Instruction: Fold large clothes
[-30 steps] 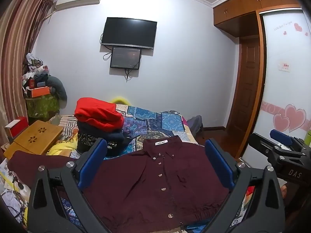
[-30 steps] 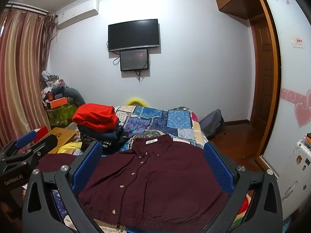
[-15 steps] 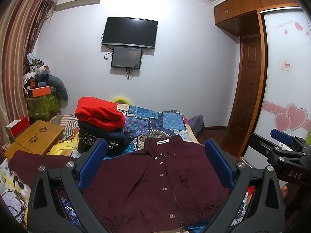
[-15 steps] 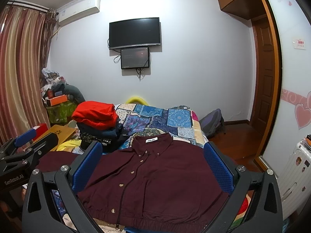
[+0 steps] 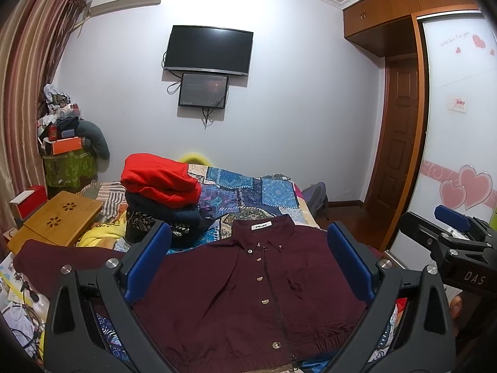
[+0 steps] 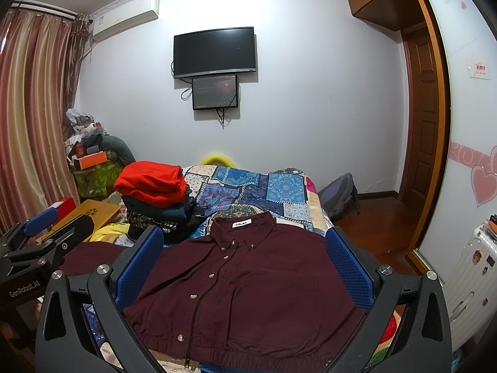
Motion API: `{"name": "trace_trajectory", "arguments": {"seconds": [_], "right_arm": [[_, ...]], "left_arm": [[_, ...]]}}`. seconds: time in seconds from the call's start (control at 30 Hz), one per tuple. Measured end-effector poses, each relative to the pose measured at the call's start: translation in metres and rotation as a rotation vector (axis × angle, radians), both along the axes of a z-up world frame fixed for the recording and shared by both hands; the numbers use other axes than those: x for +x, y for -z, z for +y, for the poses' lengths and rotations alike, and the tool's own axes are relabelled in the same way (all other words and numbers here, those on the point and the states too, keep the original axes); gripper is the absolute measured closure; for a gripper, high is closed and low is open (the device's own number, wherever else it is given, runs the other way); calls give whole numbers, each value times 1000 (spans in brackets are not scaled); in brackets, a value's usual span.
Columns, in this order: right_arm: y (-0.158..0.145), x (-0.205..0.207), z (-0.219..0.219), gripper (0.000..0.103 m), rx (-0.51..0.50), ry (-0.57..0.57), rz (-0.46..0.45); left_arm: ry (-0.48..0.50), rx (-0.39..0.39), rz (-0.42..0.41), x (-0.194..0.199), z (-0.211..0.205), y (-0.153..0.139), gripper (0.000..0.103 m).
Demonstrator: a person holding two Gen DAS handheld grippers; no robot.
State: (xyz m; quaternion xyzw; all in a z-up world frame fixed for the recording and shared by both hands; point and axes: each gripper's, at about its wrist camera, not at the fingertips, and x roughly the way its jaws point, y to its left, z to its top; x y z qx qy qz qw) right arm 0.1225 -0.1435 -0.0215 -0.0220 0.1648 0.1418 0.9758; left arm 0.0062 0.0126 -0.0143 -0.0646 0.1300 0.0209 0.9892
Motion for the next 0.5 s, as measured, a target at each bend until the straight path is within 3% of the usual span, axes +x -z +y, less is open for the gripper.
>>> {"name": "trace_trajectory", "arguments": {"seconds": [0.5], "right_arm": [[-1, 1, -1, 0, 1, 1, 4]], "left_arm": [[-2, -1, 2, 1, 3, -1, 2]]}}
